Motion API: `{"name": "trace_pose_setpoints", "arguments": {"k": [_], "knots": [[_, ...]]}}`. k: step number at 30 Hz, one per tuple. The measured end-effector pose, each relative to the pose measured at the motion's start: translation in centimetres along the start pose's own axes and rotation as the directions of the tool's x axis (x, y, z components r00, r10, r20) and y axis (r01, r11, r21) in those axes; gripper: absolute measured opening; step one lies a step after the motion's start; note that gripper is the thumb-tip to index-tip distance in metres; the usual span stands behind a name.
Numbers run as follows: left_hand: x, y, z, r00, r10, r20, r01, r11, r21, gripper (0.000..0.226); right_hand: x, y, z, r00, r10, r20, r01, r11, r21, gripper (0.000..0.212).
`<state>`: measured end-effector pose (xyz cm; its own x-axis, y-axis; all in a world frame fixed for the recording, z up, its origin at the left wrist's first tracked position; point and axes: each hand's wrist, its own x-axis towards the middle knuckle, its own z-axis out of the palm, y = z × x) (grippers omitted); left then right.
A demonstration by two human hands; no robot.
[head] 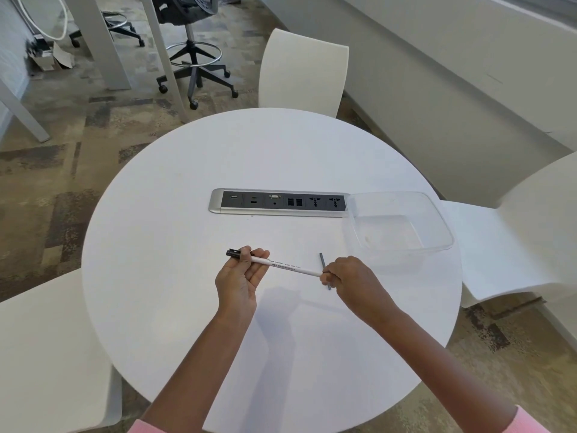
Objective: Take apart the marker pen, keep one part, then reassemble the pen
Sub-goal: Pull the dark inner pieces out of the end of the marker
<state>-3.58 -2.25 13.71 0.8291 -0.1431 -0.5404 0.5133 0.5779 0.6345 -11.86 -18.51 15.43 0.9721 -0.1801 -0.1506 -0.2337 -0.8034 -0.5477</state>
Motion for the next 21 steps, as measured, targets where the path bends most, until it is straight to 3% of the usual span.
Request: {"name": "trace_pose_setpoints", "arguments": {"k": [4,7,10,14,18,21], "knots": [[0.2,0.0,-0.3,1.000,-0.014,0.016,0.014,0.999,0.030,0.017,0.4,-0.1,-1.6,0.952,0.145,0.269,-0.200,0.960,0.193,0.028],[0.3,0.0,-0.3,1.000,-0.023,0.012,0.023,1.000,0.018,0.017,0.7,-0.1,-1.8,0.937,0.162,0.309,-0.244,0.937,0.251,0.029],[0.5,0.1,-0.2,1.000,-0.026,-0.002,0.026,1.000,0.002,0.016,0.4,-0.4,-1.7,0.963,0.156,0.220,-0.208,0.949,0.236,0.026],[0.7,0.3,-0.3,0.999,-0.029,-0.016,0.029,0.999,-0.021,0.015,-0.3,-0.5,-0.7,0.997,0.056,-0.046,-0.050,0.993,0.109,0.017],[0.9,0.3,-0.3,0.999,-0.039,-0.015,0.038,0.998,-0.045,0.014,-0.6,-0.5,0.5,0.982,-0.048,-0.183,0.043,0.999,-0.031,0.029],[1.0,0.4,-0.2,0.999,-0.048,-0.014,0.047,0.997,-0.052,0.012,-0.5,-0.7,1.2,0.958,-0.115,-0.264,0.093,0.991,-0.097,0.019]]}}
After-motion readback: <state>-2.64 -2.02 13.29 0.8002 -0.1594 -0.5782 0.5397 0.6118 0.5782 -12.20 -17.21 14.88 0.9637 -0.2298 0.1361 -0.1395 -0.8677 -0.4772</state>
